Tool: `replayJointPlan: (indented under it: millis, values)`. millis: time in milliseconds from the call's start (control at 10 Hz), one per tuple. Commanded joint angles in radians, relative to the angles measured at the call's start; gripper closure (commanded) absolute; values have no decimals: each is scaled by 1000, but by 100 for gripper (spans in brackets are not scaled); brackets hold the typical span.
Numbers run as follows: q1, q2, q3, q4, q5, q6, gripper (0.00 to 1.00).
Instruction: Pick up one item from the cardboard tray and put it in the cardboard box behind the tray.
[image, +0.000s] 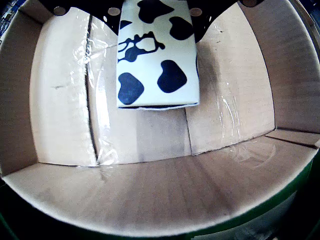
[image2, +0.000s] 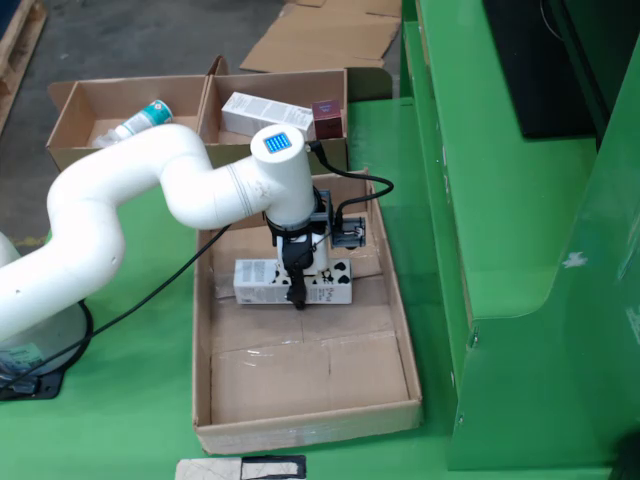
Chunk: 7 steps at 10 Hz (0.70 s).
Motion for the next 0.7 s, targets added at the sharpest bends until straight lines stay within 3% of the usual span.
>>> replayJointPlan:
  millis: [0,600]
  values:
    - [39,172,20,-69,-36,14,100]
    - [74,224,20,-71,-70,34,100]
